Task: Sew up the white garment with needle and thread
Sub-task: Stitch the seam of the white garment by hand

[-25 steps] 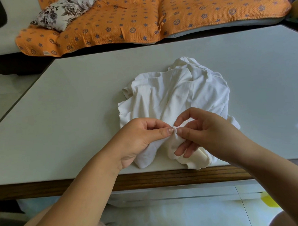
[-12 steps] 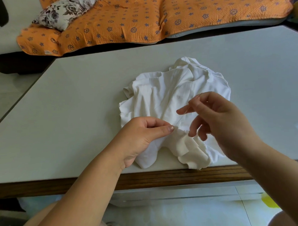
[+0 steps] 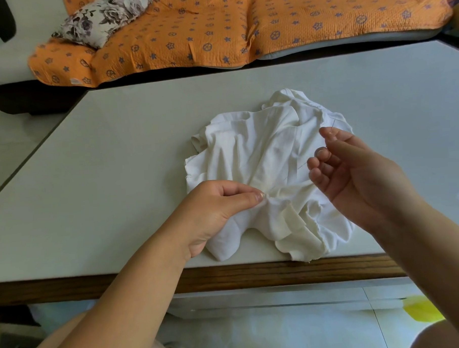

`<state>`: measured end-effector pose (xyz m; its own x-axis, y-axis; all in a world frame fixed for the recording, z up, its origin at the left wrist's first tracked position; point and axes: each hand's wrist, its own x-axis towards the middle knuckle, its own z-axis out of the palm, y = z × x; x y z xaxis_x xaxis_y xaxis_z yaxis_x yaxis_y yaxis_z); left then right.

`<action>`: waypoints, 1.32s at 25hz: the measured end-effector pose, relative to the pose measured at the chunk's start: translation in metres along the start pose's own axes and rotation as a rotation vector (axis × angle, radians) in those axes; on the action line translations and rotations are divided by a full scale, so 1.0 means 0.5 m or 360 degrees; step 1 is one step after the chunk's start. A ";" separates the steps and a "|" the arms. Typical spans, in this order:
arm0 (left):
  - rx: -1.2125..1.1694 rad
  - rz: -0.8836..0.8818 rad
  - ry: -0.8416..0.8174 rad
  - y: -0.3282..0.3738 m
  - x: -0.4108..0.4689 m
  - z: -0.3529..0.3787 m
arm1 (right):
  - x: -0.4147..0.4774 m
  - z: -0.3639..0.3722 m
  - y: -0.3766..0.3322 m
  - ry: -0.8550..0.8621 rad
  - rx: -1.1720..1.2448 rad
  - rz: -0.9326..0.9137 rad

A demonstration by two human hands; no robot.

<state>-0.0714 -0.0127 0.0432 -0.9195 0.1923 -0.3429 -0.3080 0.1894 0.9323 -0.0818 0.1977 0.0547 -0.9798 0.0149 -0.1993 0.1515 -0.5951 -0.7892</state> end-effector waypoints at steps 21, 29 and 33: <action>0.0170 0.0037 0.0072 0.002 -0.003 -0.029 | -0.055 0.028 0.066 -0.0506 -0.1403 0.0046; 0.0151 0.0088 0.0084 0.000 -0.003 -0.026 | -0.054 0.027 0.069 -0.0450 -0.1527 -0.0016; 0.0145 0.0106 0.0095 -0.002 -0.001 -0.027 | -0.053 0.029 0.070 -0.0434 -0.1570 -0.0026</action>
<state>-0.0739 -0.0257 0.0440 -0.9510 0.1500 -0.2704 -0.2248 0.2651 0.9376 -0.0526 0.1647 0.0410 -0.9604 -0.2393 -0.1428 0.0573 0.3320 -0.9415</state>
